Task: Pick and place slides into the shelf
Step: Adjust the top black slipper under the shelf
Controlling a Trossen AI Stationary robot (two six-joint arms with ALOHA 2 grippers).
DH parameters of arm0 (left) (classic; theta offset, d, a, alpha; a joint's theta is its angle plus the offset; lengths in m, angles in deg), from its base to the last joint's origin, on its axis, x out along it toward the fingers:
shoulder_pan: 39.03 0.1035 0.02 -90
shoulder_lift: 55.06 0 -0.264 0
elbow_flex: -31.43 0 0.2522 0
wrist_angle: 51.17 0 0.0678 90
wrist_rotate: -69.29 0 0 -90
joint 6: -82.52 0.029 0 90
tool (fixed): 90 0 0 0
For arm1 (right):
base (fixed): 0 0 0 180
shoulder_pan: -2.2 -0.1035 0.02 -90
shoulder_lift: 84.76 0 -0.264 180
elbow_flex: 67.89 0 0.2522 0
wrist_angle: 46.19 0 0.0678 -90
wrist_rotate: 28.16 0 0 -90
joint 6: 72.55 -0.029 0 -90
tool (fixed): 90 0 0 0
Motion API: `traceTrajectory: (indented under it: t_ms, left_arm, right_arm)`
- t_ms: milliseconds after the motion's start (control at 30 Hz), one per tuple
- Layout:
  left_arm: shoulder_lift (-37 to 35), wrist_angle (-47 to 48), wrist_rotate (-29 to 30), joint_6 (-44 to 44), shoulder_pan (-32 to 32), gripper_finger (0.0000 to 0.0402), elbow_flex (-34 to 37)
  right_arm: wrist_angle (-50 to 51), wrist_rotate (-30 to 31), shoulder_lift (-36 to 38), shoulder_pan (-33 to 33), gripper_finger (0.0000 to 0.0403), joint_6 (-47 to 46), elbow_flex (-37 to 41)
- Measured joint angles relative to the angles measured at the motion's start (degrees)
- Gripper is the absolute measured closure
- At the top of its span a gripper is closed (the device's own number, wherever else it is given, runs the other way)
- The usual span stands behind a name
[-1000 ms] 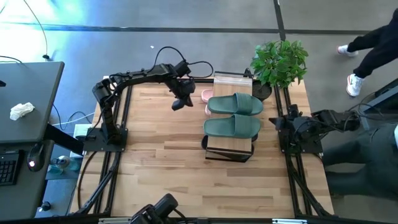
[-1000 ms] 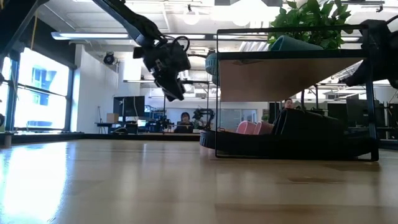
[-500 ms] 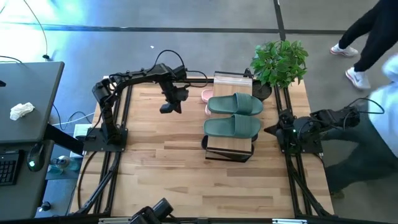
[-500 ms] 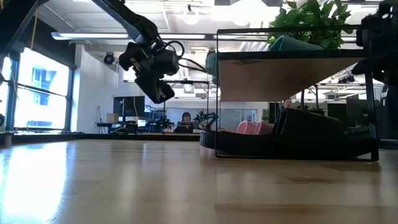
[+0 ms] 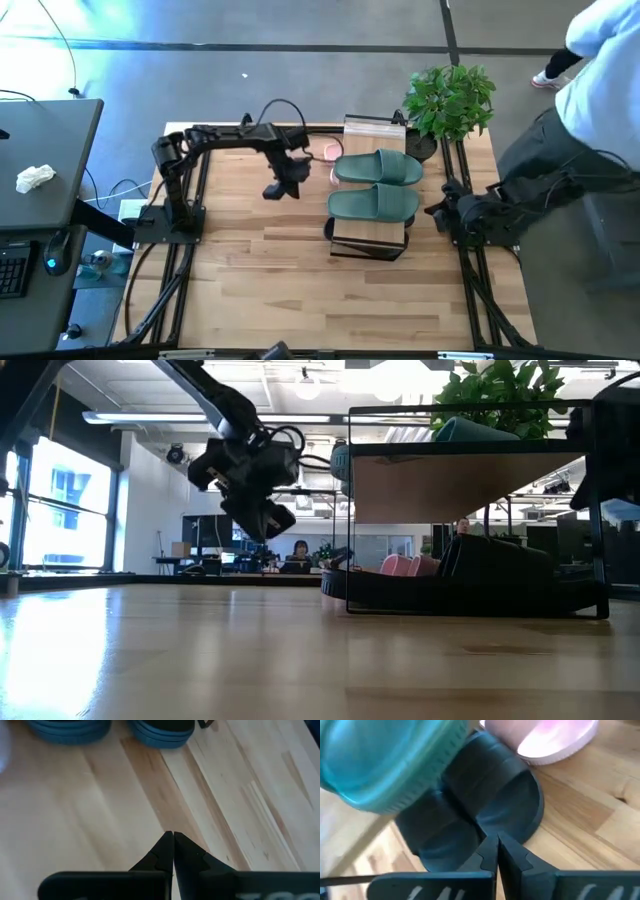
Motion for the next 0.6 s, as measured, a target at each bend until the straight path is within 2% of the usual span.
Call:
traceTrajectory:
  t_ms: [133,300,433,600]
  left_arm:
    - [-0.02,-5.98,-0.93,-5.29,-2.71,0.0401,3.99]
    - [0.0,-16.5,0.91,-13.19,-7.57,0.0401,7.87]
    - [0.0,-22.29,1.24,-17.96,-10.83,0.0401,9.04]
    - [0.0,-27.1,4.98,-22.4,-13.63,0.0401,9.27]
  right_arm:
    - [-0.05,-1.34,-5.71,-0.02,0.0403,1.05,0.0]
    - [-0.4,-1.6,-11.76,-0.02,0.0403,0.26,0.0]
    - [-0.58,2.18,-14.46,-0.02,0.0403,-4.42,0.0]
    - [-0.92,3.31,-16.19,0.53,0.0403,-6.22,0.0]
